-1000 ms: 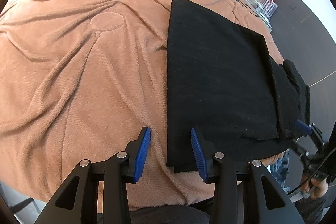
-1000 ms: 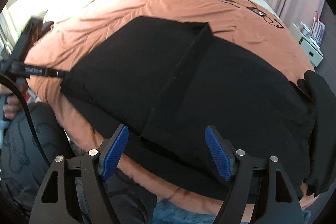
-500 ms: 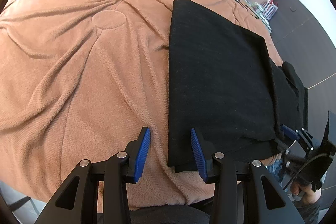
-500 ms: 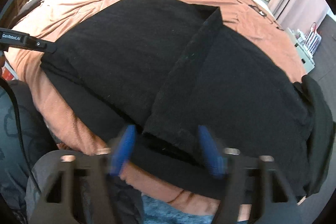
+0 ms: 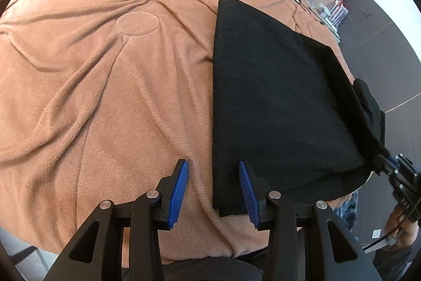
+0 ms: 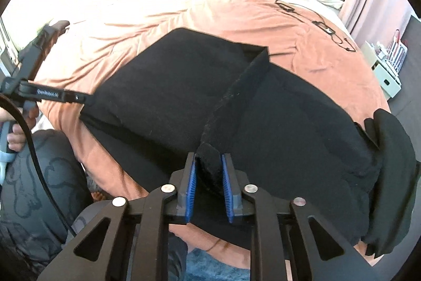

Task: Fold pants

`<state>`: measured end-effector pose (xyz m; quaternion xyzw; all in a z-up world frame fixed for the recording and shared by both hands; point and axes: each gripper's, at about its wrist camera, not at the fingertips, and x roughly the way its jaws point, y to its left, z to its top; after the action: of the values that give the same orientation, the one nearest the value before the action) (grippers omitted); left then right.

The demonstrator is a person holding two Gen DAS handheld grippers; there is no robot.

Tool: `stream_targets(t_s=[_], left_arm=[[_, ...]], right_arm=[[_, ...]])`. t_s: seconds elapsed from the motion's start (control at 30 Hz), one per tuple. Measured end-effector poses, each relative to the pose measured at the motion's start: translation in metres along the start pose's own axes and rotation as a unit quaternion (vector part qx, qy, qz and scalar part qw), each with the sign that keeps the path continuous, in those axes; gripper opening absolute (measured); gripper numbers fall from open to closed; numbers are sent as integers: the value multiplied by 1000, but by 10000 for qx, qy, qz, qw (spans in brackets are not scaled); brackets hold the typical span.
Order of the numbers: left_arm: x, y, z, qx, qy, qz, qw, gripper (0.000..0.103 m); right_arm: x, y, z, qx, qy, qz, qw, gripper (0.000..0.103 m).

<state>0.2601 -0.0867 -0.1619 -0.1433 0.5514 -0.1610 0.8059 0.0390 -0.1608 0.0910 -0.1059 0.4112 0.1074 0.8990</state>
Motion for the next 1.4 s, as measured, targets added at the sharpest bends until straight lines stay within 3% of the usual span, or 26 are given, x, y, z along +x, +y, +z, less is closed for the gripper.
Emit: stream_targets(t_s=[0.13, 0.53, 0.83, 1.07, 1.17, 1.2, 1.23, 1.3, 1.4], left_arm=[[1, -1, 0, -3, 5, -1, 10000, 43], [2, 1, 2, -3, 30, -32, 10000, 43], [3, 3, 1, -53, 21, -62, 10000, 43], [3, 5, 2, -58, 35, -69, 10000, 43], [3, 5, 2, -62, 31, -65, 10000, 43], [3, 5, 2, -65, 30, -66, 10000, 43], [3, 5, 2, -69, 28, -70, 9999, 43], [3, 5, 2, -68, 31, -68, 9999, 43], [3, 4, 1, -48, 36, -51, 10000, 43]], right_arm=[[-15, -16, -3, 264, -95, -43, 9996, 13], [-49, -88, 14, 882, -364, -989, 9905, 11], [-26, -129, 45, 881, -142, -1706, 9813, 11], [9, -163, 63, 1265, 10, -2193, 9674, 13], [25, -167, 68, 1266, 117, -2713, 9541, 21], [28, -169, 67, 1324, 142, -2736, 9526, 32], [32, -171, 66, 1382, 140, -2647, 9543, 44], [34, -171, 61, 1569, 86, -2404, 9579, 54], [36, -166, 48, 1759, 133, -2000, 9638, 55]])
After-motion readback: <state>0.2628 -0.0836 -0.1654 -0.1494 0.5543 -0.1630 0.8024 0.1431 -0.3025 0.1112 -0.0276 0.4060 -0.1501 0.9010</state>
